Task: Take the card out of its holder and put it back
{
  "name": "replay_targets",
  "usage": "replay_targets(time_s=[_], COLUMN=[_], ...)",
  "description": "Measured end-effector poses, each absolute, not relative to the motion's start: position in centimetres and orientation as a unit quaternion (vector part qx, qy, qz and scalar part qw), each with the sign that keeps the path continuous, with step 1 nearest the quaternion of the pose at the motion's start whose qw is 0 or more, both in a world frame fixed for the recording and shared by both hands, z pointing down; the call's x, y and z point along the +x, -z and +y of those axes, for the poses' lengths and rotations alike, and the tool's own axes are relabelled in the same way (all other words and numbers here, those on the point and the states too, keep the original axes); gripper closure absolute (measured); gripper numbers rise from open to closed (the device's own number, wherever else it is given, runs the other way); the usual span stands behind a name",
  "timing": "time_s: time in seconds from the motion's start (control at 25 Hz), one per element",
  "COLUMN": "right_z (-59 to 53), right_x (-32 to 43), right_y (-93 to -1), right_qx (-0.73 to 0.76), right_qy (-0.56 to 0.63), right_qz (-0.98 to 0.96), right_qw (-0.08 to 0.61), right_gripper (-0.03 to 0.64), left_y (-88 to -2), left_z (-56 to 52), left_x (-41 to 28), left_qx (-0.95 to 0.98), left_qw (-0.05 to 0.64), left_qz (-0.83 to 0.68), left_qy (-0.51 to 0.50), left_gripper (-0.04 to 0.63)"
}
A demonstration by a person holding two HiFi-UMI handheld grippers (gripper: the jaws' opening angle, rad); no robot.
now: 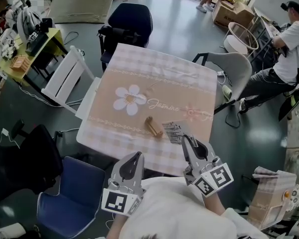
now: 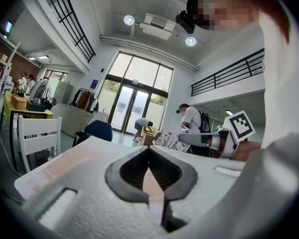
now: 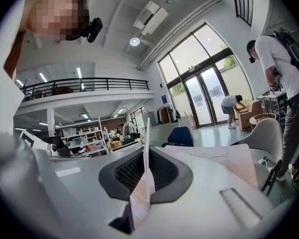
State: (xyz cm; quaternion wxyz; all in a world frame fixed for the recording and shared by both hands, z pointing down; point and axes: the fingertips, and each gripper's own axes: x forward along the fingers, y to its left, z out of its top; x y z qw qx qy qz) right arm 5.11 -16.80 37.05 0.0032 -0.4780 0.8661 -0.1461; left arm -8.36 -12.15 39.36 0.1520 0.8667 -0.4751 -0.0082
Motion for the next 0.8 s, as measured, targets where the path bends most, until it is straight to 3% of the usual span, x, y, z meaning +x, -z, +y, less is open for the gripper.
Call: replay_targets(time_s=[0.8], right_z=[-24.3], right_x=[1.0], right_y=[-47.8], right_qx=[-0.444], right_qy=[0.174], right_qz=[0.872], right_qw=[-0.107], right_gripper=[0.603], left_y=[-39.7], left_z=[-13.0], left_x=[-10.4], left_qx=[0.856], left_qw=[0.163], left_qz=[-0.491], left_qy=[0.009], left_gripper=[0.595])
